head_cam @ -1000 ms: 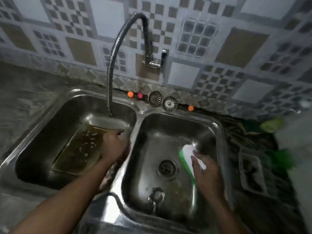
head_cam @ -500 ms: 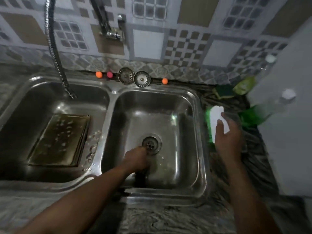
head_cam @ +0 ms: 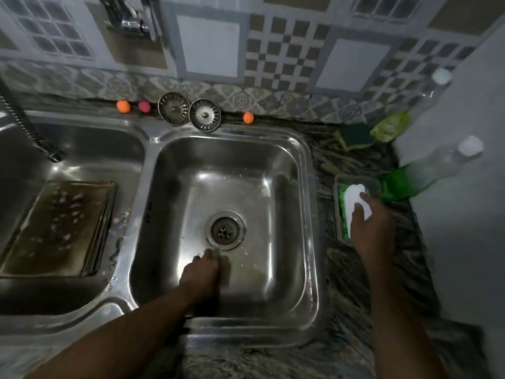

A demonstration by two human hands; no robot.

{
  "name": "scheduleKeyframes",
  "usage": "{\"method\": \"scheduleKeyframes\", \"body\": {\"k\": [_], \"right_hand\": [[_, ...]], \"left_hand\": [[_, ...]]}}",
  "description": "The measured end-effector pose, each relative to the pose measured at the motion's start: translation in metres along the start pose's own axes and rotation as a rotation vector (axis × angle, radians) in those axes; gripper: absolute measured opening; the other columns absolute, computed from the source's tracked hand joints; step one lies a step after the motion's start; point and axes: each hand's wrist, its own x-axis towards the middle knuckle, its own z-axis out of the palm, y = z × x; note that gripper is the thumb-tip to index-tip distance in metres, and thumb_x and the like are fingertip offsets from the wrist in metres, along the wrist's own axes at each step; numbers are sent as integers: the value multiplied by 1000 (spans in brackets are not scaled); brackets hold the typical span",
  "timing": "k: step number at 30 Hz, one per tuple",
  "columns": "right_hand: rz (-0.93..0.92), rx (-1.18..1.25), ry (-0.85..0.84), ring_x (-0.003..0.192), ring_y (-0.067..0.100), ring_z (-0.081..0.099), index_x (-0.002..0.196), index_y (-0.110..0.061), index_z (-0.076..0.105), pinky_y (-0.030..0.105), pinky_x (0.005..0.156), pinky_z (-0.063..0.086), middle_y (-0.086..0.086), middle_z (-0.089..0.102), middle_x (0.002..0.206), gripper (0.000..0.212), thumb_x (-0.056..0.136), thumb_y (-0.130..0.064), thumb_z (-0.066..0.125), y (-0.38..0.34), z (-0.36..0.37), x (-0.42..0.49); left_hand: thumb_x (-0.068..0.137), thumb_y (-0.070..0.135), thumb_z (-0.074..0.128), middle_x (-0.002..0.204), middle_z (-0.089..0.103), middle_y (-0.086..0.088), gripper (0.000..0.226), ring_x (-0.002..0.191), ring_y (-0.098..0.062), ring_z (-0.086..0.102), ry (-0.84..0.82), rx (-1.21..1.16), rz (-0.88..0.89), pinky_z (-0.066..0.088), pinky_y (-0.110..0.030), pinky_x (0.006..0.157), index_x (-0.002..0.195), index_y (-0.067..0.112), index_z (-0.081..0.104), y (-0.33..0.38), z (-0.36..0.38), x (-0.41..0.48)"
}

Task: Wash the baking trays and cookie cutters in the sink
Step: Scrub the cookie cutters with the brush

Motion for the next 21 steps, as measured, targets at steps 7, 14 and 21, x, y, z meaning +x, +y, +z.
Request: {"method": "scheduleKeyframes", "body": {"k": [7, 14, 21], "right_hand": [[5, 13, 9, 117, 32, 57, 124, -6, 64, 36, 100, 43, 16, 62, 128, 31, 96, -15, 56, 2, -4, -4], [-26, 10, 46, 115, 35, 58, 125, -4, 62, 40, 97, 45, 19, 62, 126, 32, 96, -16, 56, 2, -12, -8], [5, -13, -3, 117, 37, 56, 127, -4, 61, 39, 98, 43, 21, 60, 128, 33, 97, -17, 55, -6, -15, -10]], "left_hand": [[78, 33, 68, 125, 44, -8, 71, 107, -27, 54, -10, -15, 7, 53, -39, 80, 137, 12, 35, -7, 6, 7], [86, 26, 63, 121, 53, -7, 47, 111, -26, 53, 86, -111, 13, 51, -37, 82, 127, 16, 43, -8, -2, 5], [83, 28, 63, 112, 69, 0, 26, 105, -20, 65, 89, -274, 20, 47, -26, 81, 109, 27, 65, -25, -15, 2]]}}
